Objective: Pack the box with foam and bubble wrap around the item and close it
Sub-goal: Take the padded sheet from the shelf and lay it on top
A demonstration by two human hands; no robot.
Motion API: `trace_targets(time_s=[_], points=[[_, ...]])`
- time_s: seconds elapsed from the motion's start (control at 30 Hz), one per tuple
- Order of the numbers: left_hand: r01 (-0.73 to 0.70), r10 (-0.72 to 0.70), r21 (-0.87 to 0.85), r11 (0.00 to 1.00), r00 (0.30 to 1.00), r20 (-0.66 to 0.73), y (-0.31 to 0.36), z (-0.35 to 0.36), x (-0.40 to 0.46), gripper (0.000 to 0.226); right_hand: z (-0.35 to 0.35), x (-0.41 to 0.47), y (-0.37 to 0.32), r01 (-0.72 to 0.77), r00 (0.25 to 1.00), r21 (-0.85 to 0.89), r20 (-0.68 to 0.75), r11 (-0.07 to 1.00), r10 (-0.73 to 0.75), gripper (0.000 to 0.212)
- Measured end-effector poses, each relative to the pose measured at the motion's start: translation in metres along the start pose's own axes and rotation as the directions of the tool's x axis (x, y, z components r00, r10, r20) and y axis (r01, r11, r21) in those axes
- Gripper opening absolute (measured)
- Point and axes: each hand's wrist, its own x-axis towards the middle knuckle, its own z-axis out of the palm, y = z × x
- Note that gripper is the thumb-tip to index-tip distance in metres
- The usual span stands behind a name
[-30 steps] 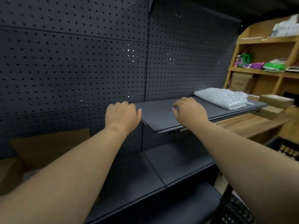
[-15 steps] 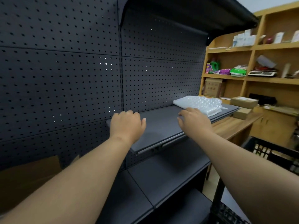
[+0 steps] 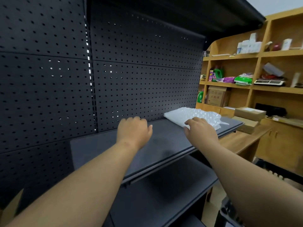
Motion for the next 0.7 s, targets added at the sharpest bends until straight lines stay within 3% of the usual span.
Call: trace_targets(time_s=[0.27,0.5,0.7], points=[[0.079,-0.078,0.0,0.997,0.996,0.05,0.069,0.034,0.073,0.043,0.042,0.077,0.08,0.025,0.998,0.002,0.065,1.0,-0.025,0.035],[0.109,-0.11,0.013,0.994,0.989,0.102,0.095,0.062,0.104,0.044,0.078,0.111,0.101,0.059,0.991,0.022,0.118,0.998,-0.061,0.038],[0.095,-0.096,0.013,0.995,0.987,0.13,0.099,0.078,0.118,0.044,0.1,0.122,0.103,0.014,0.942,-0.028,0.337,1.0,-0.004,0.058]])
